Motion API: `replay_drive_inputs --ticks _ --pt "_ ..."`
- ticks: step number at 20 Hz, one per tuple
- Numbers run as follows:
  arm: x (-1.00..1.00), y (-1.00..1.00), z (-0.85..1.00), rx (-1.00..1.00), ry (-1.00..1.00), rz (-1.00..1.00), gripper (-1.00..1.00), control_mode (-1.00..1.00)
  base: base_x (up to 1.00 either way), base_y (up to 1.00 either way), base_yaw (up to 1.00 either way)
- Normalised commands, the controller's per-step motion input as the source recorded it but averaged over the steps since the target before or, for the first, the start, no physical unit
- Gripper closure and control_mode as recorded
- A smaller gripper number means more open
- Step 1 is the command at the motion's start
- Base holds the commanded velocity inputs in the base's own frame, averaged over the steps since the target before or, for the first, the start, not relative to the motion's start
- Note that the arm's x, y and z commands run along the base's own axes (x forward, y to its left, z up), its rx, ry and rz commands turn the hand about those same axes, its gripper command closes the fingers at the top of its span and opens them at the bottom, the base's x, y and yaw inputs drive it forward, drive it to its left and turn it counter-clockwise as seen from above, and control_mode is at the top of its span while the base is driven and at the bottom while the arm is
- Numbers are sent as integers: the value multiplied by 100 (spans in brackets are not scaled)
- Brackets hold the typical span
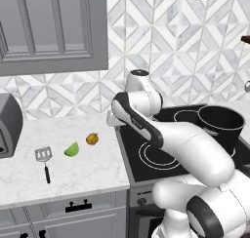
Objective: Put the lemon wedge and squash in the pot. Retrieve the spatula and lightly stir the vegetables in the pot.
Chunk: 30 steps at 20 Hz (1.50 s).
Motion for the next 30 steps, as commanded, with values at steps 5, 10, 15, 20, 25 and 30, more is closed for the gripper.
replay_drive_inputs --ticks 5,10,15,20,25,30 --pt "20 79 -54 0 0 0 -100 -100 0 0 0" --pt "30 56 -36 0 -3 0 -100 -100 0 0 0" --pt "43 34 -20 -1 -1 -2 -100 -100 0 0 0" --pt "51 22 -13 -5 0 -8 -100 -100 0 0 0" --pt "41 12 -26 -8 0 -9 -100 -100 0 0 0" --pt "30 8 -31 -9 0 -8 -100 -100 0 0 0"
